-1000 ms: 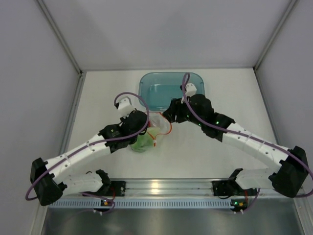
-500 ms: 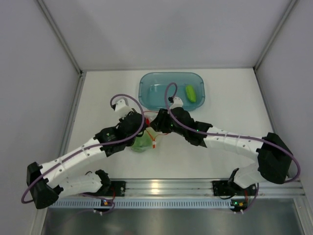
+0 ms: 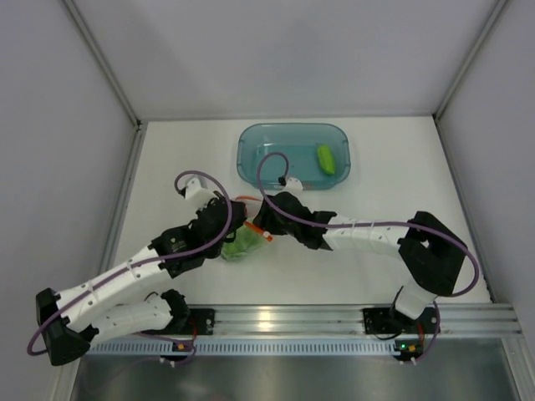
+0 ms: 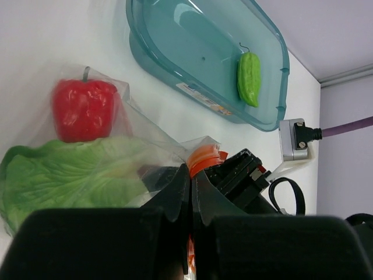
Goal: Open the zip-top bag and remove the fake food
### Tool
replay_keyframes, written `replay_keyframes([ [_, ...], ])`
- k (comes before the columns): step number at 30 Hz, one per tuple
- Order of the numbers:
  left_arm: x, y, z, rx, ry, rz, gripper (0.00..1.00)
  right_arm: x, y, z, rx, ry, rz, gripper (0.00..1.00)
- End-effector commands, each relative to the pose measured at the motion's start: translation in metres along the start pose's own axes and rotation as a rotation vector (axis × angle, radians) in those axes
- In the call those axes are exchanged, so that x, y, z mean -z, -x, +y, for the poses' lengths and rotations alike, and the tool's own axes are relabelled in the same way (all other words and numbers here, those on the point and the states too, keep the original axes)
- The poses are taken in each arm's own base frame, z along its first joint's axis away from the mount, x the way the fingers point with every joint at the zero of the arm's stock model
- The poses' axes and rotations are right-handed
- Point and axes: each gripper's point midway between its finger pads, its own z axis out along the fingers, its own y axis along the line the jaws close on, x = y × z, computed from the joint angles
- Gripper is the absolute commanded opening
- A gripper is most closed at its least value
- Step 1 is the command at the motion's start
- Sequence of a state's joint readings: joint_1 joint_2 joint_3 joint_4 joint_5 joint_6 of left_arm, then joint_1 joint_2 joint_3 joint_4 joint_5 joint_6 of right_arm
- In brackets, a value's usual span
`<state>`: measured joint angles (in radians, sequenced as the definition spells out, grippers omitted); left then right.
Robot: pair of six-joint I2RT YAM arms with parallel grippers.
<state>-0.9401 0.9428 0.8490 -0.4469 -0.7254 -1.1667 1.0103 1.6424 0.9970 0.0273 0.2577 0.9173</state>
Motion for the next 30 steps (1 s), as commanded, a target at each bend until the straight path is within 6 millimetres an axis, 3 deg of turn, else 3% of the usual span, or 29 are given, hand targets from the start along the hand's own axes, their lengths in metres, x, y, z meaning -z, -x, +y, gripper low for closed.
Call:
replay_keyframes([
  [1,0.008,0.02,-0.01,0.091,-0.051,-0.066,0.0,0.001,0.022,-0.022,0.04,-0.122,-0.076,0.5],
  [7,0.012,0.012,-0.009,0.109,-0.071,-0.028,0.0,0.002,0.052,-0.058,0.273,-0.299,-0.05,0.53],
  [10,0.011,-0.001,-0.01,0.129,-0.076,0.018,0.0,-0.001,0.082,-0.058,0.418,-0.378,-0.042,0.54],
  [12,0.013,-0.007,-0.014,0.126,-0.083,0.036,0.0,0.002,0.098,-0.069,0.539,-0.467,-0.054,0.54],
  [17,0.02,-0.015,-0.024,0.126,-0.109,0.058,0.0,0.027,0.149,-0.053,0.709,-0.536,-0.139,0.54],
  [20,0.023,-0.015,-0.025,0.141,-0.117,0.058,0.0,0.041,0.167,-0.034,0.741,-0.478,-0.171,0.52],
  [22,0.022,-0.015,-0.021,0.153,-0.109,0.048,0.0,0.041,0.159,-0.019,0.745,-0.376,-0.124,0.52],
  [23,0.021,-0.014,-0.019,0.175,-0.103,0.042,0.0,0.039,0.138,0.0,0.738,-0.221,-0.047,0.52],
  [26,0.015,-0.02,0.0,0.216,-0.061,0.017,0.0,0.038,0.101,0.014,0.662,-0.049,0.097,0.5],
  [30,0.01,-0.026,0.019,0.252,-0.024,-0.004,0.0,0.039,0.071,0.012,0.514,-0.038,0.163,0.52],
])
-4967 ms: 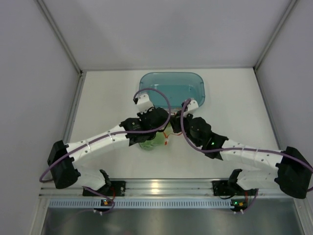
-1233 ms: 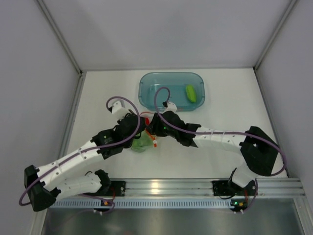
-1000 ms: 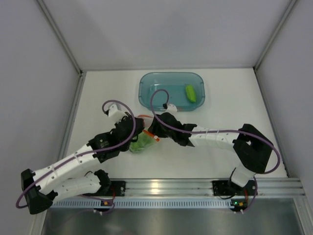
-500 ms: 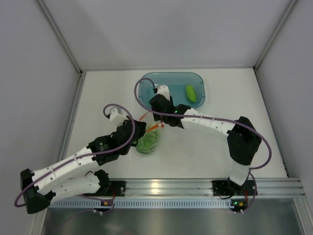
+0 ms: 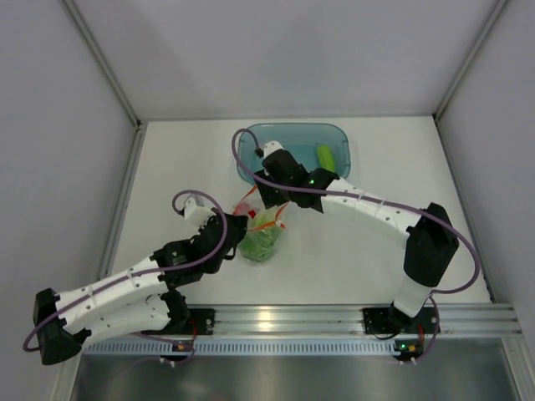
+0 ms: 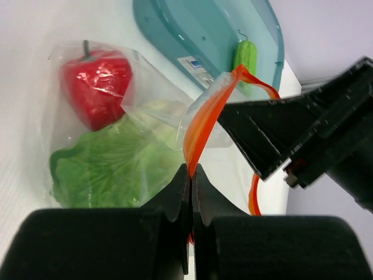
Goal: Open the zip-top bag and remove the fake food
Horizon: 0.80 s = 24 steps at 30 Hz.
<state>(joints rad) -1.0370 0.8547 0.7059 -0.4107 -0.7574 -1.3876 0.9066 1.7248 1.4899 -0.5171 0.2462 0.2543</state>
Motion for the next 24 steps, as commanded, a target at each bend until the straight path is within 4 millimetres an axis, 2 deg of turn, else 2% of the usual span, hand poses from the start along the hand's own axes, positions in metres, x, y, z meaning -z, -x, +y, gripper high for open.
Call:
replay_keyframes([
  [1,-0.003,0.007,0.007,0.093,0.007,-0.059,0.0,0.02,-0.014,0.024,-0.132,0.125,0.037,0.53],
  [4,-0.003,0.006,0.011,0.101,0.012,-0.075,0.0,0.021,-0.018,0.031,-0.274,0.118,0.011,0.55],
  [10,-0.005,0.003,0.008,0.085,0.017,-0.085,0.0,0.018,-0.033,0.049,-0.341,0.156,0.034,0.56],
  [13,-0.005,0.002,-0.001,0.058,0.011,-0.087,0.0,0.022,-0.033,0.051,-0.369,0.145,0.015,0.56],
  [14,-0.005,0.002,-0.002,0.05,0.011,-0.09,0.0,0.028,-0.026,0.053,-0.398,0.161,-0.011,0.56],
  [18,-0.004,0.002,-0.008,0.041,0.005,-0.093,0.0,0.034,-0.017,0.063,-0.412,0.211,-0.008,0.59],
  [21,-0.002,0.006,-0.012,0.032,-0.005,-0.103,0.0,0.023,-0.029,0.063,-0.444,0.193,0.023,0.61],
  [24,-0.001,0.007,-0.013,0.024,-0.009,-0.109,0.0,0.02,-0.039,0.068,-0.534,0.222,0.039,0.65],
])
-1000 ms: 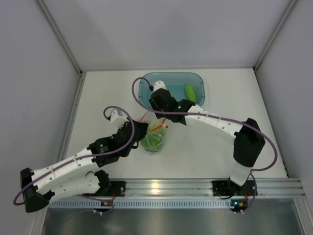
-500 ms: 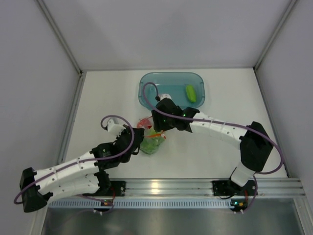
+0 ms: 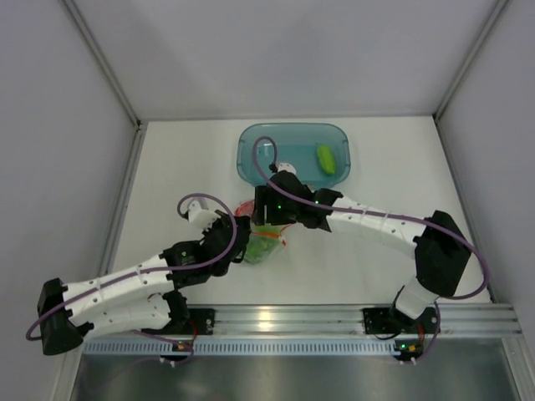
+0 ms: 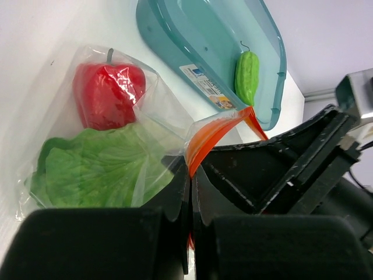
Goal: Open the zip-top bag and remove the fake food
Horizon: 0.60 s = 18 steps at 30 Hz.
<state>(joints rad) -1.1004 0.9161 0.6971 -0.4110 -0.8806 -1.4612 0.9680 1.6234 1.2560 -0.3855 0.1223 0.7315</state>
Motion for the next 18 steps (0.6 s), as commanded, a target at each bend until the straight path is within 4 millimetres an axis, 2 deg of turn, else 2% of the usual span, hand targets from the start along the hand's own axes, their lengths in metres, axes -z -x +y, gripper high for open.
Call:
replay_keyframes([
  [1,0.004,0.015,-0.019,0.025,-0.039,-0.047,0.0,0.005,0.003,0.019,-0.128,0.09,-0.026,0.69],
  [4,0.004,0.013,-0.017,0.021,-0.036,-0.047,0.0,-0.003,-0.013,0.009,-0.213,0.057,0.004,0.75],
  [8,0.005,0.011,-0.016,0.007,-0.036,-0.051,0.0,-0.012,-0.03,-0.017,-0.303,-0.061,0.031,0.82],
  [13,0.007,0.007,-0.016,-0.002,-0.044,-0.054,0.0,-0.008,-0.026,-0.026,-0.356,-0.107,-0.004,0.91],
  [15,0.006,0.005,-0.015,-0.009,-0.04,-0.052,0.0,-0.013,-0.029,-0.029,-0.375,-0.123,-0.001,0.99],
  [16,0.008,0.003,-0.017,-0.007,-0.044,-0.048,0.0,-0.02,-0.038,-0.032,-0.398,-0.133,0.034,1.0],
  [18,0.008,0.003,-0.019,-0.013,-0.045,-0.054,0.0,-0.029,-0.043,-0.036,-0.42,-0.152,0.056,0.99],
])
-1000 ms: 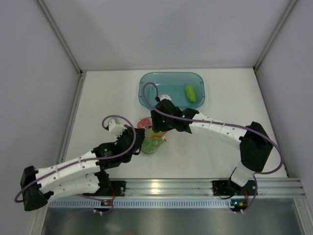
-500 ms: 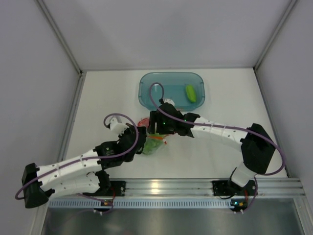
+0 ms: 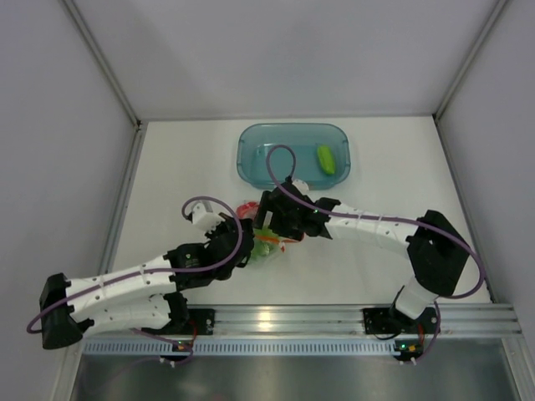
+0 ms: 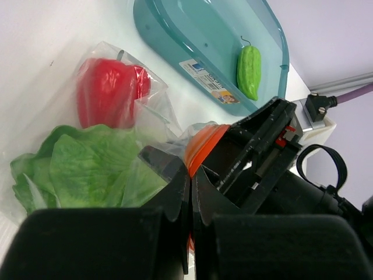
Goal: Open the zip-top bag and remove the fake food
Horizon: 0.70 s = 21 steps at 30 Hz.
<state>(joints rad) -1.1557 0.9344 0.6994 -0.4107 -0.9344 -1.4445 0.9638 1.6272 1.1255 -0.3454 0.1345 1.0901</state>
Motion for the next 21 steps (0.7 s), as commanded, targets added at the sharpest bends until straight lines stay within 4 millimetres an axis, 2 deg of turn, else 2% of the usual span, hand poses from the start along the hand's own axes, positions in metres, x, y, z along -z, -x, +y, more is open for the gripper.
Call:
replay_keyframes([
  [1,0.005,0.009,-0.019,0.033,-0.037,-0.041,0.0,-0.021,-0.004,-0.022,-0.089,-0.098,-0.003,0.99],
  [3,0.008,0.01,-0.022,0.024,-0.048,-0.053,0.0,-0.029,-0.006,-0.029,-0.097,-0.124,-0.004,0.99],
  [4,0.01,0.012,-0.025,0.025,-0.055,-0.058,0.0,-0.029,-0.003,-0.034,-0.089,-0.146,-0.021,0.96],
  [6,0.015,0.013,-0.028,0.01,-0.068,-0.071,0.0,-0.025,0.006,-0.037,-0.058,-0.165,-0.063,0.93],
  [10,0.017,0.014,-0.028,-0.005,-0.075,-0.078,0.0,-0.016,0.022,-0.058,-0.001,-0.246,-0.152,0.84],
  [13,0.016,0.014,-0.028,-0.021,-0.071,-0.089,0.0,-0.01,0.022,-0.059,0.01,-0.215,-0.154,0.84],
  [16,0.016,0.015,-0.03,-0.028,-0.07,-0.096,0.0,-0.007,0.022,-0.053,0.025,-0.167,-0.156,0.79],
  [18,0.016,0.016,-0.031,-0.021,-0.071,-0.097,0.0,-0.01,0.02,-0.048,0.025,-0.147,-0.14,0.79],
  [21,0.015,0.014,-0.034,-0.018,-0.07,-0.097,0.0,-0.021,0.006,-0.037,-0.022,-0.089,-0.072,0.79],
])
